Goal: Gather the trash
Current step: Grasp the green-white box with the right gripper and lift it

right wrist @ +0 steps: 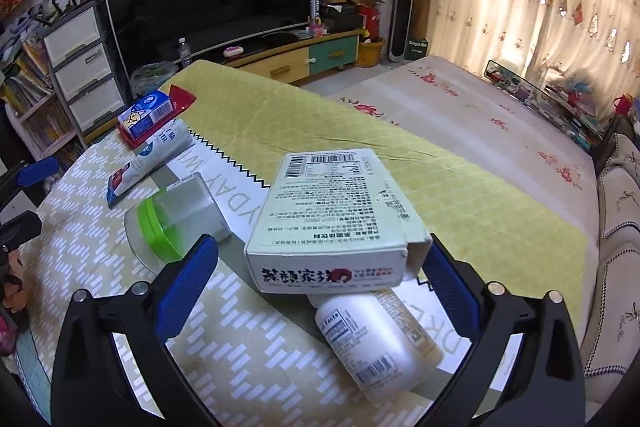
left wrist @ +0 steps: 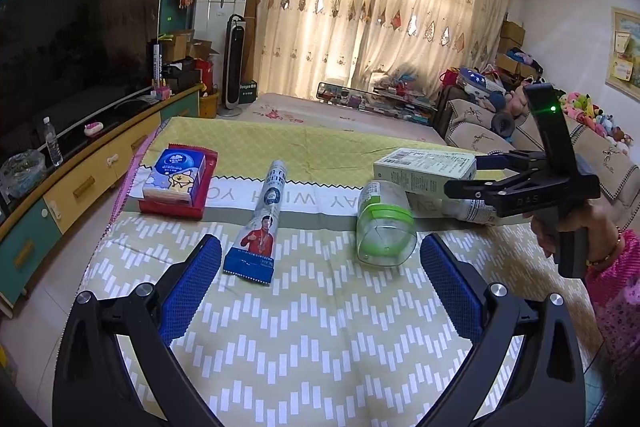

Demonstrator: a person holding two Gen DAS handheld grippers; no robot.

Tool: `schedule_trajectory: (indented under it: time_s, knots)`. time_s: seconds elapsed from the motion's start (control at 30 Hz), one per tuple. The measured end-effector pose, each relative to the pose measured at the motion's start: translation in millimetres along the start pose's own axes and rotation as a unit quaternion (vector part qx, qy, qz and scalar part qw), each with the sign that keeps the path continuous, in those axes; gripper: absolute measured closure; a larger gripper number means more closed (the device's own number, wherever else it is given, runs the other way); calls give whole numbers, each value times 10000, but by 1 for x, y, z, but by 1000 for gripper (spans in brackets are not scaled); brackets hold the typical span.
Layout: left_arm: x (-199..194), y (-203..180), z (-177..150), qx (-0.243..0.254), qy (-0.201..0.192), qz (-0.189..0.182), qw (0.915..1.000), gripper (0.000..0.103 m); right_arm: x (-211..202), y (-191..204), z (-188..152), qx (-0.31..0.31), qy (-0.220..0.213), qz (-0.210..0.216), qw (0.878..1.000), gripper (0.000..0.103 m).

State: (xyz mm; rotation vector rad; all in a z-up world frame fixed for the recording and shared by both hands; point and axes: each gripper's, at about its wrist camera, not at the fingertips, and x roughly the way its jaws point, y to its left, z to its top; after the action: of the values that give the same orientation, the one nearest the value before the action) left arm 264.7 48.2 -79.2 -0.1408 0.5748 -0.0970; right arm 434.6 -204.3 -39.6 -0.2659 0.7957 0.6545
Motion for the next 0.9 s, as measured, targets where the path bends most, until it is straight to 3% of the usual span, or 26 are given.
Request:
schedule_trajectory:
  time_s: [0.1,0.23,0.33,0.57,0.9]
  knots:
    - [1,1,0,-39,32,-33,10000,5,5,3,0,-46,-9,50,10000,7]
    - [4,2,-1,-52,67,-48,10000,5,15,8,-1,-123,14,-239,9996,7]
    - [4,1,-1,-42,79,-55,9999,5,19,8,-3,-56,8,-311,9995,35]
    - [6,0,-2,1,80,-46,10000,5,-10,7,-9,234,-318,-304,9988,36]
    - [5,-4,-4,128,29,-20,9999,5,-113,16,-40,727,-1035,-265,9916,36]
